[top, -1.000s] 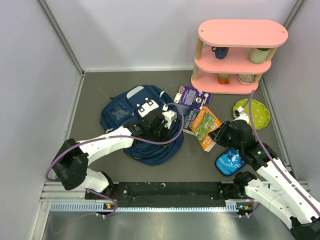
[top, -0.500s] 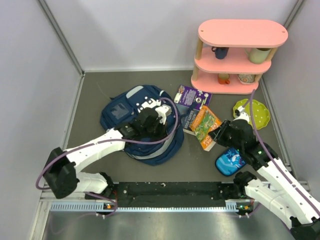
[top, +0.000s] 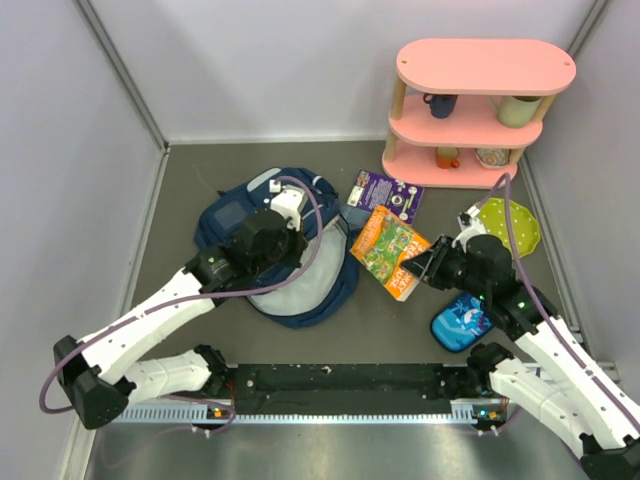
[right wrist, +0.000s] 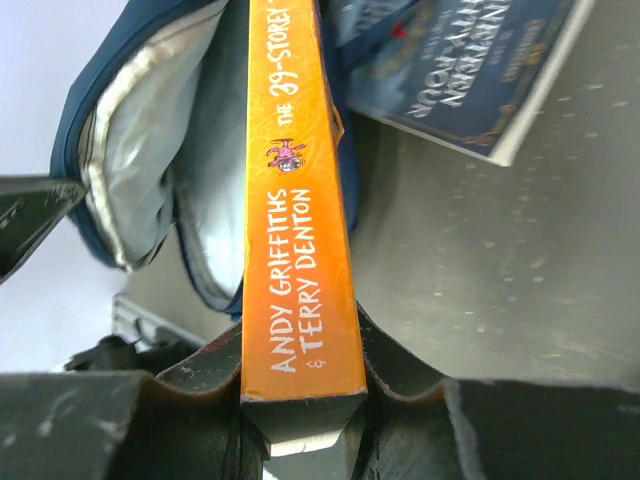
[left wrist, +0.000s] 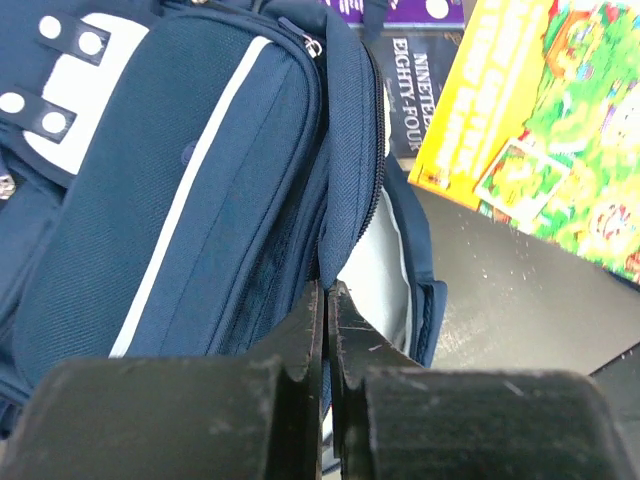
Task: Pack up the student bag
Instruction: Place the book in the student bag.
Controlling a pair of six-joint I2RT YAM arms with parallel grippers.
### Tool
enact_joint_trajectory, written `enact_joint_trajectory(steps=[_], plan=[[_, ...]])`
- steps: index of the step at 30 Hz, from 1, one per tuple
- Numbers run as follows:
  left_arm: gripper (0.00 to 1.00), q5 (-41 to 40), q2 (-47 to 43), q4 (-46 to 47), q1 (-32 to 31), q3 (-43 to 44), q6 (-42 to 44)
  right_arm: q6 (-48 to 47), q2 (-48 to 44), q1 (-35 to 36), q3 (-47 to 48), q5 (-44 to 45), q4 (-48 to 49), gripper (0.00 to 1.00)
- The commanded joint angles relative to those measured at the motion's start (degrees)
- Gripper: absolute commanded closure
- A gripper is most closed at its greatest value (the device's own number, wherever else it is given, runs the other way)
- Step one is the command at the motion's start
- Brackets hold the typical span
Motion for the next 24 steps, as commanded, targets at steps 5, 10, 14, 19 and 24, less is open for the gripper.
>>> enact_joint_trajectory(steps=[5,10,14,19,24], plan=[[1.0,-7.19,-2.89,2.11,0.54,9.06,1.78,12.66,-1.09,-0.45,-5.68,-17.99,25.92,1.0],[1.0,-5.18,-1.49,3.34,0.54,9.23,1.61,20.84,1.54,-0.36,-12.1,-22.91,37.62,1.0],[1.0,-2.44,-0.87,5.27,0.45,8.44,0.65,24.54,5.06,-0.36,-14.57,-25.38,45.2,1.0],[1.0,0.37,-0.96,6.86,0.27,8.26,-0.15,25.59,11.29,-0.36,-13.43,-25.91,48.0,1.0],[1.0,1.34,-0.34,7.74,-0.52,8.62,-0.59,29.19,19.03,0.52,-12.9,-26.62,56.17,1.0]])
